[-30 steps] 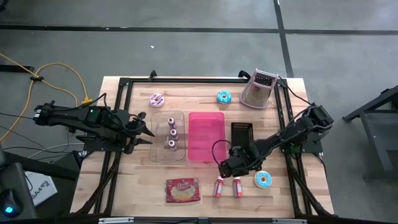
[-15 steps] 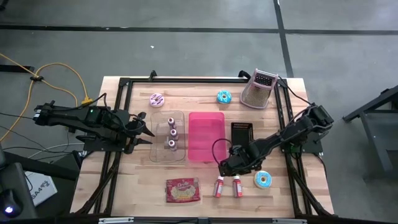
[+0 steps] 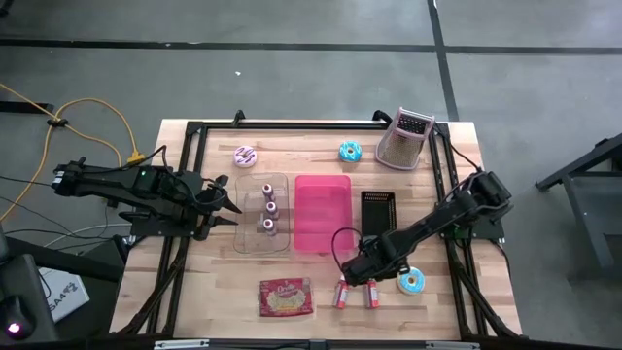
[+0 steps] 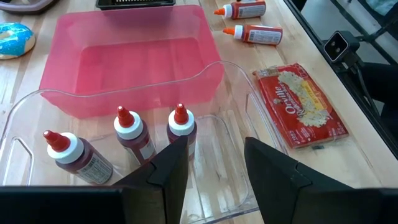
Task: Pick & Place Food Item
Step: Put the right orange food coloring bottle into the transparent bin
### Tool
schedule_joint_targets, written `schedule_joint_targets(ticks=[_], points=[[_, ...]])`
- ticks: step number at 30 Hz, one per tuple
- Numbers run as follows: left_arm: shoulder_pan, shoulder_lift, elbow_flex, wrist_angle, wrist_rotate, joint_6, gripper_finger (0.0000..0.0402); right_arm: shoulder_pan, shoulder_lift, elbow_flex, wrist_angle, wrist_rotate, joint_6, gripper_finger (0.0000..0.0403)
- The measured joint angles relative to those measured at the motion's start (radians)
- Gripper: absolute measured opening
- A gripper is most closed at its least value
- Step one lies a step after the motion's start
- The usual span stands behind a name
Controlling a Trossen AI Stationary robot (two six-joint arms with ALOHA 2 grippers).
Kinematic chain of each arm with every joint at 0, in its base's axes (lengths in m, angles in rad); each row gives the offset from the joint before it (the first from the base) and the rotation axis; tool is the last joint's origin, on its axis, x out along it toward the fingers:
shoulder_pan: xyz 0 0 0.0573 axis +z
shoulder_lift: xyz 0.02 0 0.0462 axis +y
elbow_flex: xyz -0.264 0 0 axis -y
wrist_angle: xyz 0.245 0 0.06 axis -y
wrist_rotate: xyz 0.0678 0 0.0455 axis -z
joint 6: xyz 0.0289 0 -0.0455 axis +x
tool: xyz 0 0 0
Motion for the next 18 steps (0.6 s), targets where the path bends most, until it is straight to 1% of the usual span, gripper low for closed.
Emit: schedule_joint_targets(ticks=[4,10,14,18], points=[[0.0,0.0,0.0,0.0,0.0,0.0,0.0152,0.0,0.005,0.0,0.005,0.005,0.01,0.0235],[0.0,0.0,0.0,0.0,0.0,0.0,0.0152,0.0,0.006,0.0,0.017,0.031,0.024,0.0235],[0.0,0.0,0.0,0.0,0.0,0.0,0.0152,0.003,0.035,0.0,0.02,0.055,0.026,0.0235],[0.0,0.0,0.0,-0.001,0.0,0.0,0.0152,0.007,0.068,0.0,0.027,0.045,0.036,0.0235]])
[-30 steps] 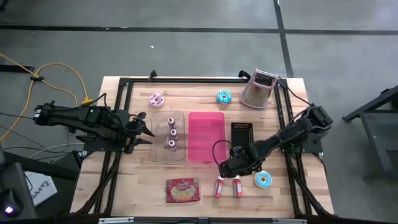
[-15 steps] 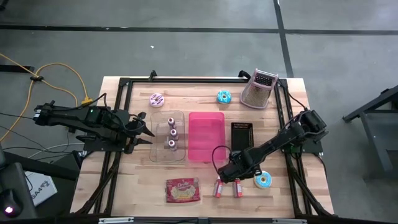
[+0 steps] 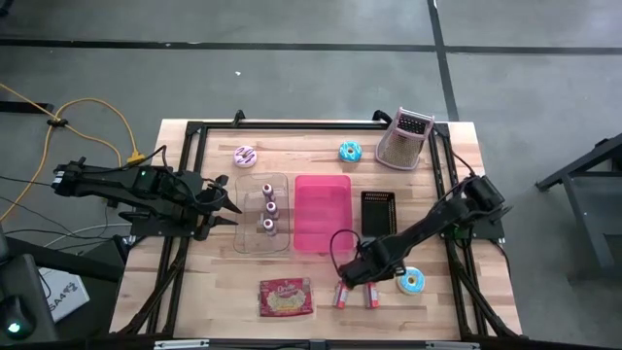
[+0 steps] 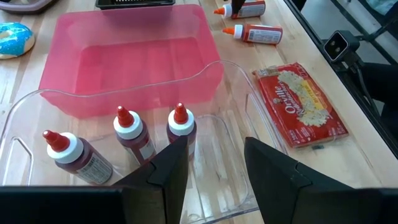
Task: Pick & Place Food Item
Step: Put the right orange food coloring bottle into the transparent bin
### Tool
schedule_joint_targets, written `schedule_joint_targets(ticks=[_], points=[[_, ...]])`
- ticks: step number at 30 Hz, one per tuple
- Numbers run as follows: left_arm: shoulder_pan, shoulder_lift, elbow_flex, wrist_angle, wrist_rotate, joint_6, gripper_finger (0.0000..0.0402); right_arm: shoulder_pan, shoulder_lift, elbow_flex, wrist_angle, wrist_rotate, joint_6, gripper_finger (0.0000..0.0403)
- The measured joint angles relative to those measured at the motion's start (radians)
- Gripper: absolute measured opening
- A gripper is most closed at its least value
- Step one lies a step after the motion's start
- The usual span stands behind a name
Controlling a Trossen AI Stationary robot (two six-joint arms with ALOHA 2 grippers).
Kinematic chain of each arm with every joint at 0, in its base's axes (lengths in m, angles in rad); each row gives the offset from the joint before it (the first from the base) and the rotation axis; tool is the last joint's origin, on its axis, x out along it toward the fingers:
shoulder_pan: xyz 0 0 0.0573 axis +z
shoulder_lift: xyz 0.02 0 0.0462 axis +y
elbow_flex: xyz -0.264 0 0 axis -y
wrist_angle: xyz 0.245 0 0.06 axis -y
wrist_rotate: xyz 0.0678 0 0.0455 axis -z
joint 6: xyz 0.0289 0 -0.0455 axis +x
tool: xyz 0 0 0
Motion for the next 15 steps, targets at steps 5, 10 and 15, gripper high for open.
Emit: schedule_joint_targets(ticks=[5,10,15], points=[[0.0,0.0,0.0,0.001,0.0,0.0,0.0152,0.007,0.009,0.0,0.001,0.008,0.03,0.0235],[0.0,0.0,0.0,0.0,0.0,0.0,0.0152,0.02,0.01,0.0,-0.008,0.029,0.062,0.0235],[0.0,0.0,0.0,0.0,0.0,0.0,0.0152,0.029,0.041,0.0,-0.007,0.024,0.08,0.0235]])
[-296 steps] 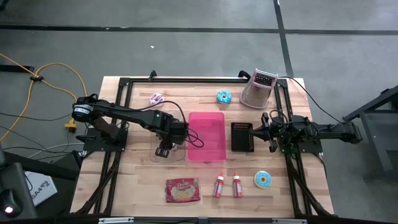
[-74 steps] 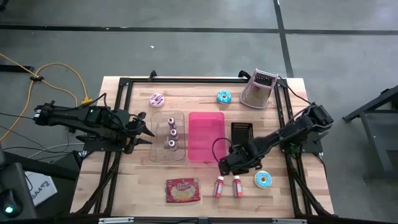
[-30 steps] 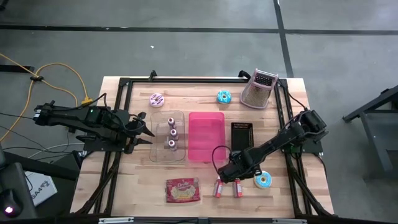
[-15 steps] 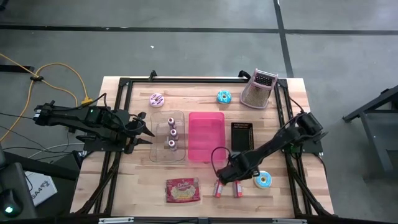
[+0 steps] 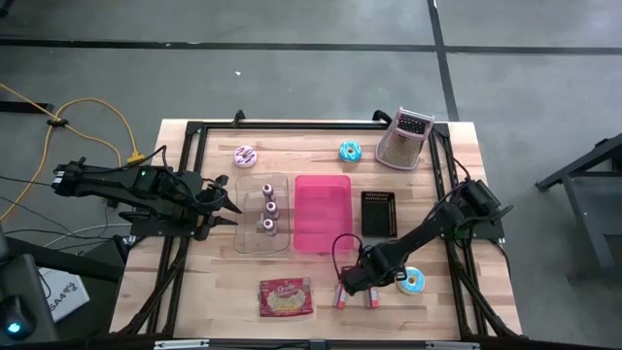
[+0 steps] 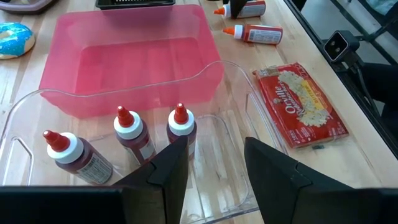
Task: Pick & Place Food Item
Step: Put the right orange food coloring bottle into the transparent bin
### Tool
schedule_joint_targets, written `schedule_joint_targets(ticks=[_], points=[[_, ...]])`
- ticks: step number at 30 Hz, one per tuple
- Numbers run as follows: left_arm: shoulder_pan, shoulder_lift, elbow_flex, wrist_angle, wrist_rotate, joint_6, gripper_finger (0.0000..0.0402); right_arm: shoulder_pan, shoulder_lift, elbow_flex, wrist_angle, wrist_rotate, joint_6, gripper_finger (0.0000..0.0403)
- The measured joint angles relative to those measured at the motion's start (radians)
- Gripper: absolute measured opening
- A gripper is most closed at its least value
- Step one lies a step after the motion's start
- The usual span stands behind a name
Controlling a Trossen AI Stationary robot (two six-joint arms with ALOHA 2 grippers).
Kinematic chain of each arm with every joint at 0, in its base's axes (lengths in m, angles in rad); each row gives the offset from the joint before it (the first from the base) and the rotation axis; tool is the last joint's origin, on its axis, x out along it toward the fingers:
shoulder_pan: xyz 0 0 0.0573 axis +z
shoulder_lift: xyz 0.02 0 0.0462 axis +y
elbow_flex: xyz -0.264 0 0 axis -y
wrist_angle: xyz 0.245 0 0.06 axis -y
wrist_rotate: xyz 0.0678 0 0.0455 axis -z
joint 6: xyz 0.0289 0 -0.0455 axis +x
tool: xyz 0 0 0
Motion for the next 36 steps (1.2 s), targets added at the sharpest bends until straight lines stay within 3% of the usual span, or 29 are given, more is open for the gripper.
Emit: schedule_joint_targets(ticks=[20,36], points=[[0.0,0.0,0.0,0.0,0.0,0.0,0.0152,0.001,0.01,0.0,-0.006,0.03,0.023,0.0233],[0.0,0.0,0.0,0.0,0.0,0.0,0.0152,0.001,0.01,0.0,-0.011,0.033,0.023,0.0134]])
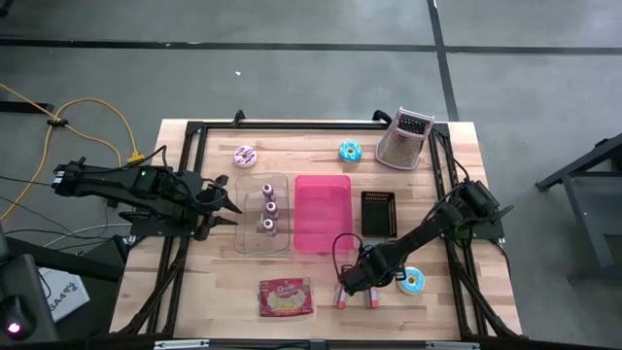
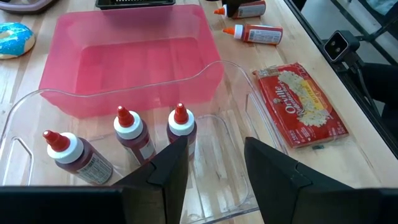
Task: Pick & Place Food Item
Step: Put the right orange food coloring bottle into the transparent bin
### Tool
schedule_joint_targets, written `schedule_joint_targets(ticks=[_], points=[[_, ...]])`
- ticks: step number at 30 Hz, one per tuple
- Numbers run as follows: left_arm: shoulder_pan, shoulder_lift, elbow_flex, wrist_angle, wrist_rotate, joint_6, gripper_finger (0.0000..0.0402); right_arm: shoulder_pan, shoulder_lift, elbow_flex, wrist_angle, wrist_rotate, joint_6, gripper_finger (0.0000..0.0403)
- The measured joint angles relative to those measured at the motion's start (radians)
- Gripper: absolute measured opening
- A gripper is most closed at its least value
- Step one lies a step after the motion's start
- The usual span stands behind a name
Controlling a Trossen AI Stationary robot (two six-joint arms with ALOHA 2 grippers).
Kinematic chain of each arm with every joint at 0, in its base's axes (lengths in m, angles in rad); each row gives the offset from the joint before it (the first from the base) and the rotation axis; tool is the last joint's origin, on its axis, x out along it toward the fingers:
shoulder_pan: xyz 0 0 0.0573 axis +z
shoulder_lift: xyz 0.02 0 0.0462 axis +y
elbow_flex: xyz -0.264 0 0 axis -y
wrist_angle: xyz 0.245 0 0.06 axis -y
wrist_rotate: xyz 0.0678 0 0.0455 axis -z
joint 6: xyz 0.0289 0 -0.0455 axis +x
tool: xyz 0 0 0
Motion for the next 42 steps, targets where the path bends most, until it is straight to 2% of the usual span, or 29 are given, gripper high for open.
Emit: schedule_joint_targets(ticks=[18,33,42], points=[[0.0,0.0,0.0,0.0,0.0,0.0,0.0152,0.0,0.015,0.001,0.004,-0.002,0.0,0.0118],[0.0,0.0,0.0,0.0,0.0,0.0,0.0152,0.002,0.01,0.001,0.01,0.053,-0.036,0.0102],[0.0,0.0,0.0,0.0,0.0,-0.001,0.0152,0.014,-0.072,-0.001,-0.01,0.205,-0.09,0.0101]])
